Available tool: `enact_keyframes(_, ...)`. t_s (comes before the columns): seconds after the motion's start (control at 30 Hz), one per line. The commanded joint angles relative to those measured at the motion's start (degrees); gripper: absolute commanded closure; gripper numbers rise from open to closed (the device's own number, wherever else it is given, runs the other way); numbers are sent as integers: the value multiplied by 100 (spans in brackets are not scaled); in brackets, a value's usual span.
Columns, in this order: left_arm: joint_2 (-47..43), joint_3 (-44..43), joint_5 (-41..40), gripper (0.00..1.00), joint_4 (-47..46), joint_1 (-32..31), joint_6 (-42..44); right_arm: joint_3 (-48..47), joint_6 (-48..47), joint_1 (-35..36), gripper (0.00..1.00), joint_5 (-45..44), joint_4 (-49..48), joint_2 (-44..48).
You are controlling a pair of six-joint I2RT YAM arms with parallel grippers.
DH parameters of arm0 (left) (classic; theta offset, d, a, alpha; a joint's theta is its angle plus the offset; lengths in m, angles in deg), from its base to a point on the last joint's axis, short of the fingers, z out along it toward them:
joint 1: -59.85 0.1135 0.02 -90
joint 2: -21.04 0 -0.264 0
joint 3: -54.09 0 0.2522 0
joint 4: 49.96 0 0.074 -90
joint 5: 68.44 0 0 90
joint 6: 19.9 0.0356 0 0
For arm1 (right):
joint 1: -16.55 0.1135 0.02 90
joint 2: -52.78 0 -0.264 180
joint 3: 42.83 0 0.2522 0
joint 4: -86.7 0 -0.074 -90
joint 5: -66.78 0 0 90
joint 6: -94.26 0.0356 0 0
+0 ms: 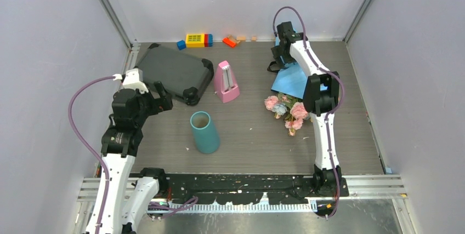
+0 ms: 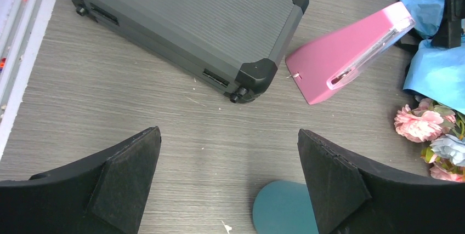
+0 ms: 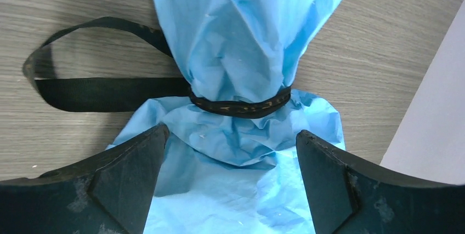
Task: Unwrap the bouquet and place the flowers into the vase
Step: Pick up the fake flower at the center of the board.
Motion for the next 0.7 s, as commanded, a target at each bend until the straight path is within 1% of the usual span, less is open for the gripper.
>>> enact_keyframes(0.0, 16, 52, 291, 2, -284, 36, -128, -468, -202, 179, 5, -112, -57, 159)
enact_keyframes(0.13, 13, 51, 277, 2, -287, 39, -134, -692, 15, 167, 3, 3, -66, 147)
enact_keyframes(0.33, -35, 37, 203, 2, -259, 37, -107, -1061, 337, 15, 2, 89, 123, -232)
enact_keyframes(0.57, -26, 38, 226, 2, -267, 38, -116, -1014, 463, -199, 2, 610, 242, -387)
enact_keyframes(0.67, -26, 48, 228, 2, -267, 35, -116, -1022, 474, -206, 1, 633, 295, -524)
